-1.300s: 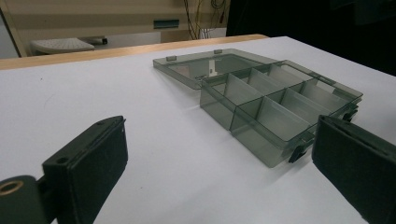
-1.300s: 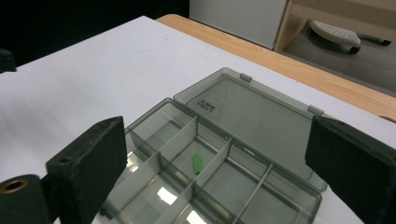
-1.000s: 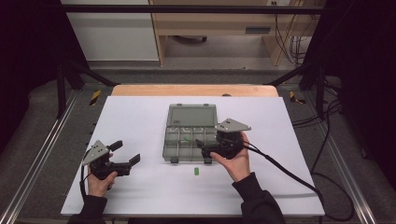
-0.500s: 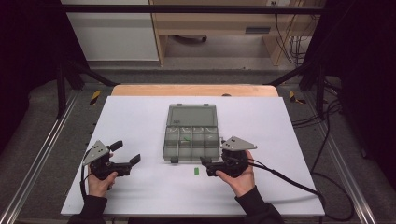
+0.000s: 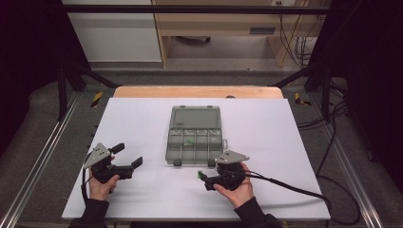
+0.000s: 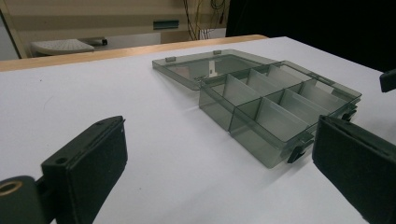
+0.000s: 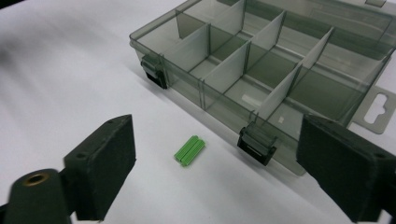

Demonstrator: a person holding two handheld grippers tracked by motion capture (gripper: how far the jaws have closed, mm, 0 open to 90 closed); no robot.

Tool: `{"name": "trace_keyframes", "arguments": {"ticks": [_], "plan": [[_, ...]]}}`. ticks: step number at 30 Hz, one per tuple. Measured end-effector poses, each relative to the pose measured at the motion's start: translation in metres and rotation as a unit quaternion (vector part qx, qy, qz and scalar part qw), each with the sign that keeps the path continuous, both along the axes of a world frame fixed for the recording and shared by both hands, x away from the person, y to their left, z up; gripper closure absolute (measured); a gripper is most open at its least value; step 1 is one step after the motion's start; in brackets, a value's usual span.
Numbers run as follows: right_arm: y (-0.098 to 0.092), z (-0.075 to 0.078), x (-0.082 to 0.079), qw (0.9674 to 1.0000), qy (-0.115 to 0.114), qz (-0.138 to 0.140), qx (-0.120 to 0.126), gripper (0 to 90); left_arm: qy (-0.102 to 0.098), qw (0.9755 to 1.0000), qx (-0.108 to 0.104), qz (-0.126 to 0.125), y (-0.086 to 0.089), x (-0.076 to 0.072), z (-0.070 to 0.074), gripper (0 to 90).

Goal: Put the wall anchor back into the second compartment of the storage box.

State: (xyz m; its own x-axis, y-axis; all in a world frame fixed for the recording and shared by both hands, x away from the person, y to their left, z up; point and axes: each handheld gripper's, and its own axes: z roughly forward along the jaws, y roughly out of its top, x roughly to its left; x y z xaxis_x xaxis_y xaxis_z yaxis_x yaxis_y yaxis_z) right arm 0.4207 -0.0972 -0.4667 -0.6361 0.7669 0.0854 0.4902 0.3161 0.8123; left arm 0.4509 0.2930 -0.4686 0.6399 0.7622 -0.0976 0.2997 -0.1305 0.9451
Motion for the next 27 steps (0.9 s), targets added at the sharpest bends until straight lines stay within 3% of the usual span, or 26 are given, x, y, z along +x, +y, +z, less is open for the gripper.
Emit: {"name": "trace_keyframes", "arguments": {"ticks": [5,11,18,27], "plan": [[0.005,-0.01,0.001,0.9998,0.013,0.008,-0.01,20.2,0.0,1.0,0.0,0.001,0.0,0.0,0.0,3.1],[0.01,-0.019,0.004,0.9993,0.029,0.017,-0.012,38.0,0.001,1.0,0.001,0.0,0.0,0.0,0.0,3.1],[0.014,-0.028,0.011,0.9985,0.051,0.017,-0.011,52.4,0.001,1.0,0.001,0.0,0.0,0.0,0.0,3.1],[0.017,-0.035,0.019,0.9972,0.073,0.017,-0.003,64.0,0.001,1.0,0.002,0.0,0.0,0.0,0.0,3.2]]}}
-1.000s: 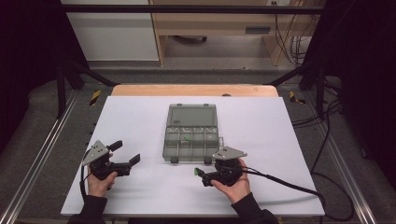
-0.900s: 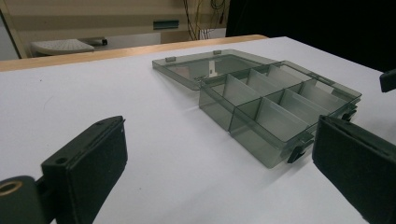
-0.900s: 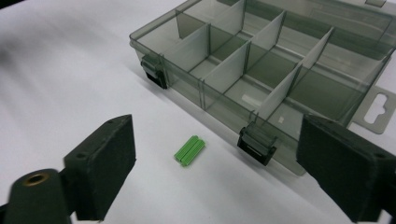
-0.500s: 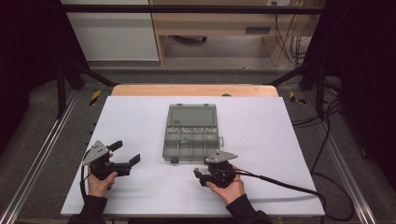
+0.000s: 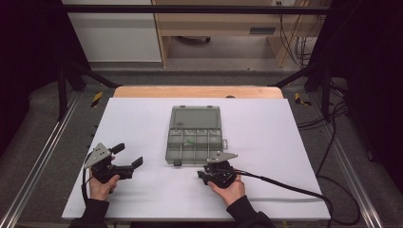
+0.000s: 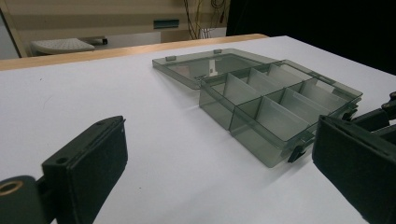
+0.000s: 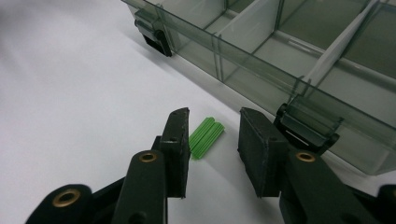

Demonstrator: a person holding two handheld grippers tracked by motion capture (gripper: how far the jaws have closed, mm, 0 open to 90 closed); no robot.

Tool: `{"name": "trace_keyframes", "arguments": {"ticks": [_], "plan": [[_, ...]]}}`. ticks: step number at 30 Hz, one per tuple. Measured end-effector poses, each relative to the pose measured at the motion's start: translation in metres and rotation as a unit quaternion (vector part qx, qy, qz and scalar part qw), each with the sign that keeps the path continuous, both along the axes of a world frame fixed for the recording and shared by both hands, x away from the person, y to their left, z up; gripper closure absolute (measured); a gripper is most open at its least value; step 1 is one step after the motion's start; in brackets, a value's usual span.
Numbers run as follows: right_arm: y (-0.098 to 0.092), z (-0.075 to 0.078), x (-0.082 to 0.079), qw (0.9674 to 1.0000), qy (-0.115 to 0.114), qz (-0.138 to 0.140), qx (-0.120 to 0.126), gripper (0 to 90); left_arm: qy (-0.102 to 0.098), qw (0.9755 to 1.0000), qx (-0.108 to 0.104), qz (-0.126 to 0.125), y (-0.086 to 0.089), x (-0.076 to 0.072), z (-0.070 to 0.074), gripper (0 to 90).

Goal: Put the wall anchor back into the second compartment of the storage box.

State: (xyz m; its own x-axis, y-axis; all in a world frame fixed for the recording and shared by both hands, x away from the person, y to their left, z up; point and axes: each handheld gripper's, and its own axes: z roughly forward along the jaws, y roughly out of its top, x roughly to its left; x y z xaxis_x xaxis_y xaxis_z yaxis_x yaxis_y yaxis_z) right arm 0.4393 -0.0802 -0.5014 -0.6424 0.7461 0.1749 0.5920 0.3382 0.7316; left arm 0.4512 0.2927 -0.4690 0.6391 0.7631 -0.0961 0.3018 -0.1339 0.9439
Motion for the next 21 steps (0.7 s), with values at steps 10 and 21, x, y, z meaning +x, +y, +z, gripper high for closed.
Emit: {"name": "trace_keyframes", "arguments": {"ticks": [10,21], "plan": [[0.0011,-0.0034,0.0025,1.0,0.007,0.007,-0.002,71.3,0.0,1.0,0.0,0.001,0.0001,0.0001,0.0,3.3],[0.0022,-0.005,0.0037,0.9998,0.014,0.011,-0.003,74.8,0.0,1.0,0.001,0.001,-0.0001,0.0001,0.0,3.5]]}}
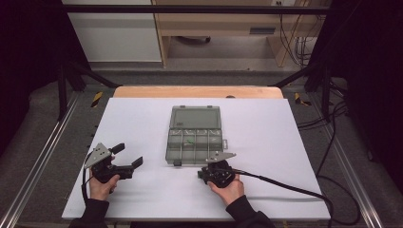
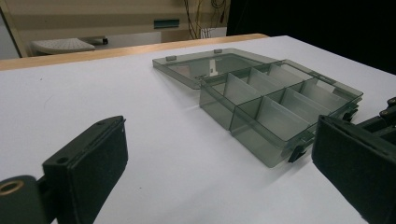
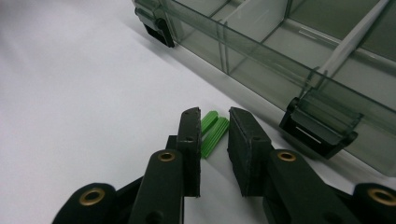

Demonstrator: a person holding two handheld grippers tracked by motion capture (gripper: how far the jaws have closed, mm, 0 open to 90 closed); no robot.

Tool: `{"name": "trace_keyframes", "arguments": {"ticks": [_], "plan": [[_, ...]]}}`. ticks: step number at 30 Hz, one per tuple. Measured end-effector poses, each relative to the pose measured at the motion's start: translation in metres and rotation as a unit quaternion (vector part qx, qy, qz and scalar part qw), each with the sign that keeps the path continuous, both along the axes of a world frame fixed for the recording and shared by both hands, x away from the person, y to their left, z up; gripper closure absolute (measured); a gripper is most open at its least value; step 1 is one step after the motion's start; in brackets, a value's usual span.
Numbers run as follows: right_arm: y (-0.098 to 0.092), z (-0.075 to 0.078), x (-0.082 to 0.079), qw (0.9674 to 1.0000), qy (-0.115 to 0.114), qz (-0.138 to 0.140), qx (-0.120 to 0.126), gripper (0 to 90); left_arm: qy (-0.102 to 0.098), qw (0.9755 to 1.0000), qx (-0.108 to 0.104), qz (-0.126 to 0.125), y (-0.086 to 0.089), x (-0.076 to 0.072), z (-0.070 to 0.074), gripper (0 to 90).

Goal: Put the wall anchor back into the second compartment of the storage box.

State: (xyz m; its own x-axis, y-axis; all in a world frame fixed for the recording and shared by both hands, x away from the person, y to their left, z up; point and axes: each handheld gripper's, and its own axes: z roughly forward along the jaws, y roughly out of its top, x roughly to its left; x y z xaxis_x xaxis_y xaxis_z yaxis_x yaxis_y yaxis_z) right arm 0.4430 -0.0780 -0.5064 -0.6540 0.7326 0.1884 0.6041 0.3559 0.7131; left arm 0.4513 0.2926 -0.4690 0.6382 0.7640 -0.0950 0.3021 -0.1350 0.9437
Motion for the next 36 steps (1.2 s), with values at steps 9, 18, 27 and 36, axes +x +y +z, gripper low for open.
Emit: {"name": "trace_keyframes", "arguments": {"ticks": [9,18,27,36], "plan": [[-0.002,0.0,0.002,0.9999,-0.002,-0.001,-0.011,84.1,0.0,1.0,0.0,0.0,0.0,0.0,0.0,3.5],[-0.002,0.001,0.003,0.9999,0.003,-0.006,-0.008,84.8,0.0,1.0,0.001,-0.001,0.0,0.0,0.0,3.6],[-0.005,0.012,-0.001,1.0,-0.005,-0.003,0.0,84.9,0.0,1.0,0.0,-0.001,0.0,0.0,0.0,3.5],[-0.014,0.032,-0.005,0.9995,-0.026,-0.003,0.02,84.9,-0.001,1.0,0.002,-0.002,-0.001,0.0,0.0,3.3]]}}
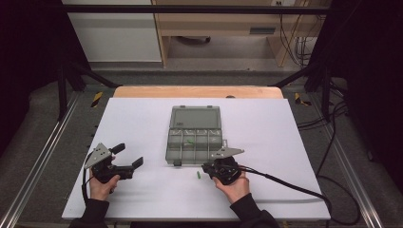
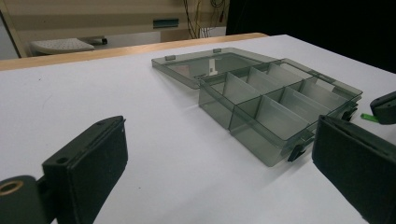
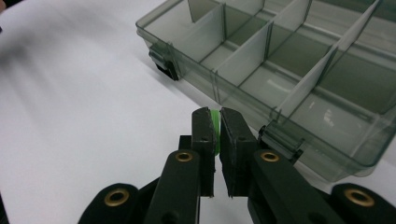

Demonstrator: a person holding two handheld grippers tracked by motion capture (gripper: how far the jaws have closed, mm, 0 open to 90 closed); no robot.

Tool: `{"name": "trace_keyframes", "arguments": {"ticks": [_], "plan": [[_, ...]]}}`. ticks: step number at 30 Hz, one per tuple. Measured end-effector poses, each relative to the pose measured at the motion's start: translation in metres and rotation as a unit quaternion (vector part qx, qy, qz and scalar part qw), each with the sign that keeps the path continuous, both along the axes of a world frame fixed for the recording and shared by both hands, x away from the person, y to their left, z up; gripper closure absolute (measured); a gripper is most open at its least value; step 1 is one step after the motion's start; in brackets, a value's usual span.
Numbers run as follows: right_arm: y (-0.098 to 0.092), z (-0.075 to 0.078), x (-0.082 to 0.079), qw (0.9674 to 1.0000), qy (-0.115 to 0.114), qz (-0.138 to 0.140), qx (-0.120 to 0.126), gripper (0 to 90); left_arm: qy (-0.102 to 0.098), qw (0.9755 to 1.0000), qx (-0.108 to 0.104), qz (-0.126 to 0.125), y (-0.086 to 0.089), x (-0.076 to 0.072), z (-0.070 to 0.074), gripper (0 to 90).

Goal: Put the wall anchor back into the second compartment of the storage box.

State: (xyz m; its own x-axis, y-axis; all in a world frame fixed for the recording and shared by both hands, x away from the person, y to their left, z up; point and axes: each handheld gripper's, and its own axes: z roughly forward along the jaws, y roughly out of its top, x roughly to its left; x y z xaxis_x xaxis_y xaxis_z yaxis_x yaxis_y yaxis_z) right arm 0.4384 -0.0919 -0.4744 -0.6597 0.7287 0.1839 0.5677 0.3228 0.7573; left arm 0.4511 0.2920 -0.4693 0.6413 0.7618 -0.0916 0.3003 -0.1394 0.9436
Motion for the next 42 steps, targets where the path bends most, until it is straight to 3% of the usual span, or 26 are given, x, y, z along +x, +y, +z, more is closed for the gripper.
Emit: {"name": "trace_keyframes", "arguments": {"ticks": [11,16,25,42], "plan": [[-0.013,0.025,0.001,0.9993,-0.028,-0.004,0.025,84.9,0.0,1.0,0.001,0.001,-0.001,0.0,0.0,2.9],[-0.014,0.039,0.002,0.9985,-0.051,-0.004,0.021,84.9,0.0,1.0,0.002,0.001,-0.001,0.0,0.0,2.8],[-0.007,0.056,0.01,0.9971,-0.067,-0.007,0.036,84.9,-0.001,1.0,0.002,0.001,-0.001,0.0,0.0,2.8],[0.02,0.076,0.042,0.9956,-0.09,-0.014,0.024,84.9,0.0,1.0,0.004,0.001,-0.001,0.0,0.0,2.8]]}}
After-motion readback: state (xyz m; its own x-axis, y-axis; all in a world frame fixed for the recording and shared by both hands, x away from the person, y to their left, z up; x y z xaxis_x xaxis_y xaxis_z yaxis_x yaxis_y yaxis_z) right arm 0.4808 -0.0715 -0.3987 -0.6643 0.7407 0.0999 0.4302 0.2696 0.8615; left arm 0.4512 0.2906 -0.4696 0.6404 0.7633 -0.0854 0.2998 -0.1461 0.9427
